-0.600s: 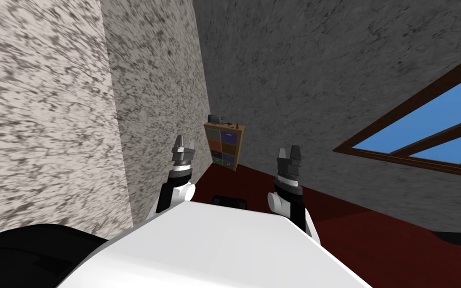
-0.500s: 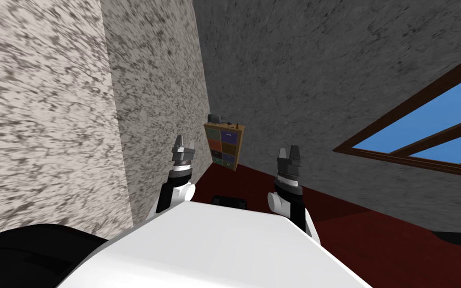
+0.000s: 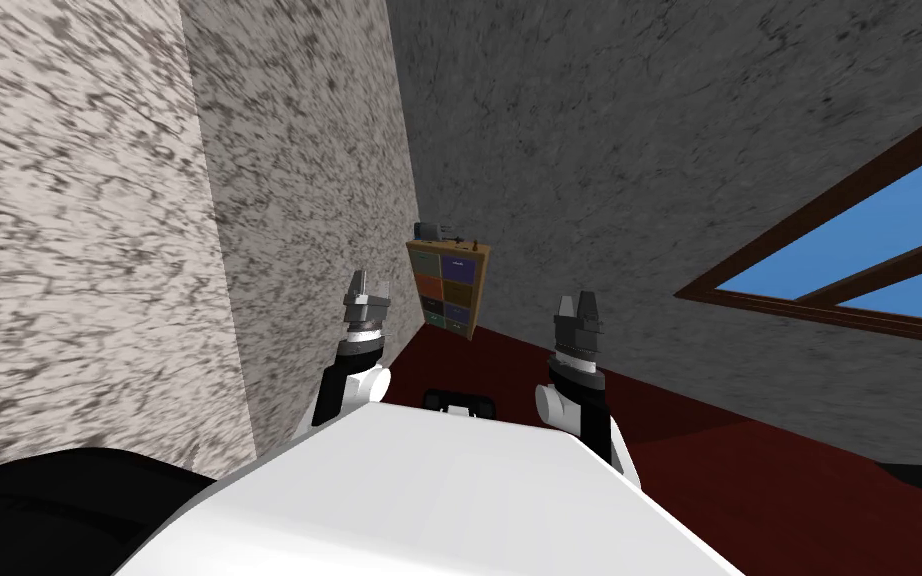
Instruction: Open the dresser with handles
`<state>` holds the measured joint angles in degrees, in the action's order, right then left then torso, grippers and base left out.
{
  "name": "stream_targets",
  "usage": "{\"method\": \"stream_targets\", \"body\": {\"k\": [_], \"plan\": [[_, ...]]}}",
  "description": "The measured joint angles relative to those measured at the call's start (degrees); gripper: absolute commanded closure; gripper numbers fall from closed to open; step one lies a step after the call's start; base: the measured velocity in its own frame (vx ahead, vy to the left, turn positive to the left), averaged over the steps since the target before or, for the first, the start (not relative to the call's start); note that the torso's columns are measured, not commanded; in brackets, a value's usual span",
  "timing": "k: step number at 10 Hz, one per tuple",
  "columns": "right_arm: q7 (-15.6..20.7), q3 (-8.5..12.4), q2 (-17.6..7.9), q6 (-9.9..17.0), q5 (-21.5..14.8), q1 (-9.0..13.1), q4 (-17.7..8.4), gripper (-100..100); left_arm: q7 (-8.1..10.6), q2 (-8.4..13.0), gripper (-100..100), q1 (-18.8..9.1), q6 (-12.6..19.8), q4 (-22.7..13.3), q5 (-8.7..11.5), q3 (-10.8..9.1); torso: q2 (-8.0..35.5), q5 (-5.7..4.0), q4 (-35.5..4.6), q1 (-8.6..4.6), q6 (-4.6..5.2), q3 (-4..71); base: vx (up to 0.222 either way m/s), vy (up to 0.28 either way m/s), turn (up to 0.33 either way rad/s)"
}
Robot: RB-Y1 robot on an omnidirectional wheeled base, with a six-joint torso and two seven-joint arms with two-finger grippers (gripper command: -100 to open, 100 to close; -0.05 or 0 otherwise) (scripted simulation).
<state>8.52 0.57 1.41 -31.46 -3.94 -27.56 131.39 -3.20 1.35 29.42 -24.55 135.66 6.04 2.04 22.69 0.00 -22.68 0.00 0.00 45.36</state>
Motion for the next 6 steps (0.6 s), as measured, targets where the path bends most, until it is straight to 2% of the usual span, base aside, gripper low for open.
{"method": "stream_targets", "body": {"k": [3,4,6], "plan": [[0.00,0.00,0.00,0.00,0.00,0.00,0.00,0,0.00,0.00,0,0.00,0.00,0.00,0.00,0.00,12.70,0.00,-12.69,0.00,0.00,25.37,0.000,0.000,0.000],[0.00,0.00,0.00,0.00,0.00,0.00,0.00,0,0.00,0.00,-100,0.00,0.00,0.00,0.00,0.00,16.93,0.00,-16.92,0.00,0.00,33.83,0.024,-0.003,-0.012],[0.00,0.00,0.00,0.00,0.00,-0.01,-0.02,0,-0.14,1.93,-100,-0.21,-0.06,-0.81,-0.24,0.37,19.29,0.00,-19.34,-0.02,0.00,38.95,0.051,-0.016,-0.022]]}}
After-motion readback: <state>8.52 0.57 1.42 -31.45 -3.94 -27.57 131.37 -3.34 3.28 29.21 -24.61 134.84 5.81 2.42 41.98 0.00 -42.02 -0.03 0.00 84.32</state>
